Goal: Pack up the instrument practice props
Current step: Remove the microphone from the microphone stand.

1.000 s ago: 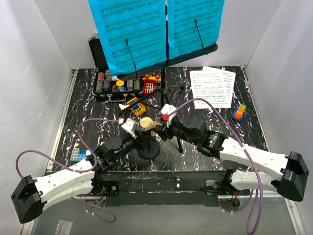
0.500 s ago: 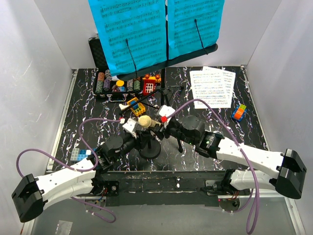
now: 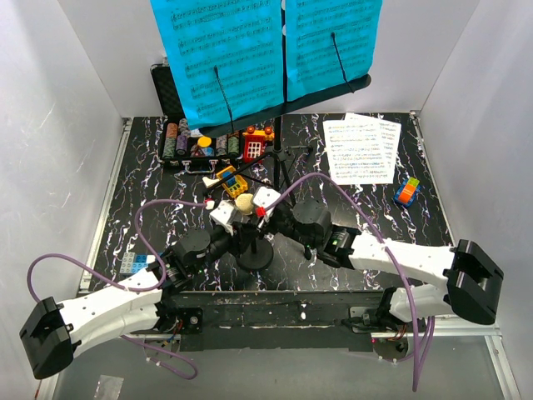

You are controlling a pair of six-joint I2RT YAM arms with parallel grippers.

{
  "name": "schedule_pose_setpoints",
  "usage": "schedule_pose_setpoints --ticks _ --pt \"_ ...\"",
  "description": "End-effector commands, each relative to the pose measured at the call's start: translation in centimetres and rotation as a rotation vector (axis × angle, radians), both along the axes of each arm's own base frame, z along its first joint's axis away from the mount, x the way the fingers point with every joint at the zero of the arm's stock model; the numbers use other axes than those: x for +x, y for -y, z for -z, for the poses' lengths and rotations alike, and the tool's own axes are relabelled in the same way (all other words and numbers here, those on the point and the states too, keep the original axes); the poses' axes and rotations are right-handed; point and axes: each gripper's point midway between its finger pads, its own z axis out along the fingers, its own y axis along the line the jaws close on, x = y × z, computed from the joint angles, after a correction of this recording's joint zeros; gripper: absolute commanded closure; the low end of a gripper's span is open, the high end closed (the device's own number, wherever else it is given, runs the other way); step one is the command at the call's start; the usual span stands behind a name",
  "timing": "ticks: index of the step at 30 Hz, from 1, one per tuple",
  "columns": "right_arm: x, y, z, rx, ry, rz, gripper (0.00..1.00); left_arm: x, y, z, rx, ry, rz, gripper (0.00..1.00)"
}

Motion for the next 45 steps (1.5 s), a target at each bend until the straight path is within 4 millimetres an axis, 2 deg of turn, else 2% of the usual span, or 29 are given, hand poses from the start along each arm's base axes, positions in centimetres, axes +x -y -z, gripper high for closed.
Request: schedule_pose_setpoints --ticks 1,4,9,13,18,21,28,36,45 --pt "2.2 0.2 -4.9 0.145 0.153 0.109 0.57 -0.8 0.6 -0.5 0.003 -0.016 0.049 1.00" --pt "2.8 0.4 -5.5 0.162 0.206 0.151 0.75 -0.9 0.7 -0.3 0.010 -0.024 0.057 1.00" --pt "2.9 0.5 -6.4 0.156 0.261 0.169 0.99 -0.7 0.6 -0.3 0.017 -0.023 0.048 1.00" --pt "3.0 1.0 -7.4 0.133 0.314 0.232 0.99 -0.4 0.5 0.0 0.026 -0.028 0.028 1.00" --pt "4.7 3.4 -9.8 0.074 0.413 0.488 0.99 0.2 -0.3 0.7 0.059 -0.038 -0.024 1.00" --pt "5.1 4.9 -10.7 0.067 0.432 0.574 0.99 0.5 -0.7 1.0 0.074 -0.041 -0.049 1.00" --pt "4.2 6.3 -11.7 0.104 0.365 0.554 0.99 0.9 -1.7 1.7 0.109 -0.050 -0.098 1.00" --pt "3.4 7.3 -12.7 0.149 0.287 0.529 0.99 0.9 -1.8 2.0 0.117 -0.061 -0.107 1.00" --pt "3.7 8.2 -12.9 0.140 0.263 0.567 0.99 0.8 -1.9 1.9 0.116 -0.063 -0.108 1.00"
